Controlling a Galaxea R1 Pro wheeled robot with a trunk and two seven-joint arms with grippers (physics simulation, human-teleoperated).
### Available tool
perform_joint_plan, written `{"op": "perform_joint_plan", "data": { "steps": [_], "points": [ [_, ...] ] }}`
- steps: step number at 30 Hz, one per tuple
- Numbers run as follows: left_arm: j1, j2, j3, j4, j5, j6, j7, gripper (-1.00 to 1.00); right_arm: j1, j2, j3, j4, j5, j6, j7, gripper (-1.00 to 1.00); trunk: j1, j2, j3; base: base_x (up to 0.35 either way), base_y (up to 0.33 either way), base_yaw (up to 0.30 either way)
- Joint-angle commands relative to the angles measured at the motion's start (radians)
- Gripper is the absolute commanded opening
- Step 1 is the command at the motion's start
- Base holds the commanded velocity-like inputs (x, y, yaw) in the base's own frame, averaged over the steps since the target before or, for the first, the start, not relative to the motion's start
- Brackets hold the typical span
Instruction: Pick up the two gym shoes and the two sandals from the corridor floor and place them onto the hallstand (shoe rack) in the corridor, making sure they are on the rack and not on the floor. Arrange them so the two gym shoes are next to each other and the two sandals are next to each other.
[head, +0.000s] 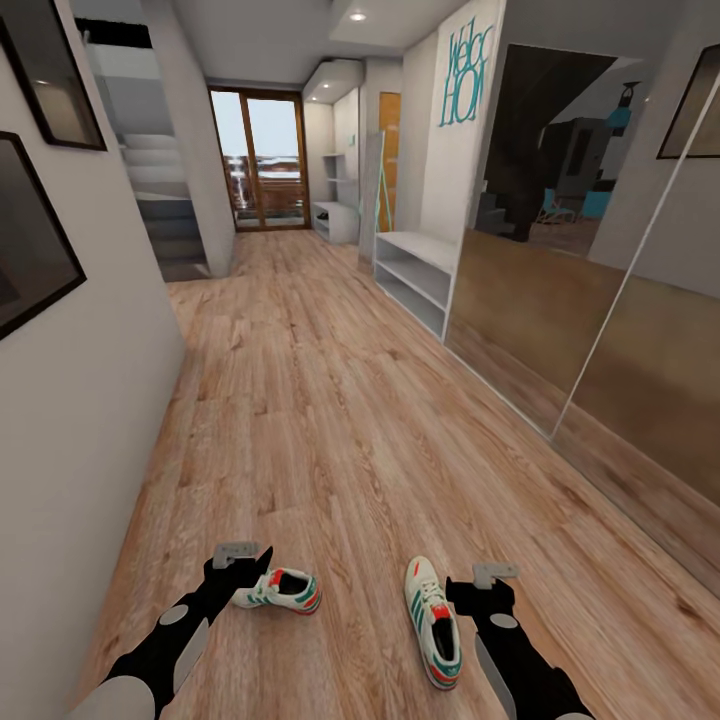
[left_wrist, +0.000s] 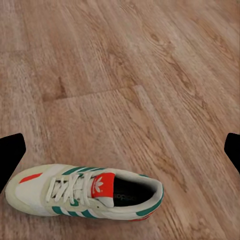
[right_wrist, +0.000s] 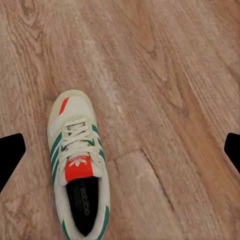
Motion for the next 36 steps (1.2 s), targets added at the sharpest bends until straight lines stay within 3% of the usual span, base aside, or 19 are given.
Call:
{"op": "perform_joint_plan", "data": {
  "steps": [1, 8, 14, 18, 19, 22, 27, 36],
  "points": [
    [-0.001, -0.001, 0.008, 0.001, -0.004, -0.003, -0.008, 1.0, 0.0, 0.001, -0.002, -0.001, 0.006, 0.007, -0.002, 1.0, 0.0, 0.0, -0.001, 0.02, 0.0, 0.0],
    [-0.001, -0.003, 0.003, 0.001, -0.004, -0.003, -0.013, 1.0, 0.001, 0.001, -0.002, 0.0, 0.006, 0.007, -0.002, 1.0, 0.0, 0.0, -0.001, 0.008, 0.0, 0.0],
    [-0.02, -0.019, -0.046, -0.012, -0.004, 0.01, -0.008, 1.0, 0.001, 0.001, -0.001, 0.047, 0.006, 0.007, -0.001, 1.0, 0.0, 0.0, -0.001, 0.001, 0.0, 0.0],
    [-0.062, -0.033, -0.059, -0.039, -0.004, 0.11, -0.008, 1.0, 0.001, 0.004, -0.001, 0.097, 0.005, 0.006, -0.001, 1.0, 0.0, 0.0, -0.001, 0.0, 0.0, 0.0],
    [-0.1, -0.034, -0.062, -0.048, -0.004, 0.212, -0.009, 1.0, 0.001, 0.005, 0.0, 0.123, 0.004, 0.006, -0.001, 1.0, 0.0, 0.0, -0.001, 0.0, 0.0, 0.0],
    [-0.134, -0.037, -0.063, -0.051, -0.004, 0.26, -0.009, 1.0, 0.001, 0.007, 0.0, 0.135, 0.004, 0.003, -0.001, 1.0, 0.0, 0.0, -0.001, 0.0, 0.0, 0.0],
    [-0.165, -0.038, -0.064, -0.052, -0.004, 0.288, -0.007, 1.0, 0.001, 0.008, 0.0, 0.161, 0.003, -0.017, -0.001, 1.0, 0.0, 0.0, -0.001, 0.0, 0.0, 0.0],
    [-0.171, -0.037, -0.12, -0.053, -0.004, 0.297, -0.006, 1.0, 0.001, 0.008, 0.0, 0.189, 0.003, -0.027, -0.001, 1.0, 0.004, -0.007, -0.004, 0.0, 0.0, 0.0]
  ]
}}
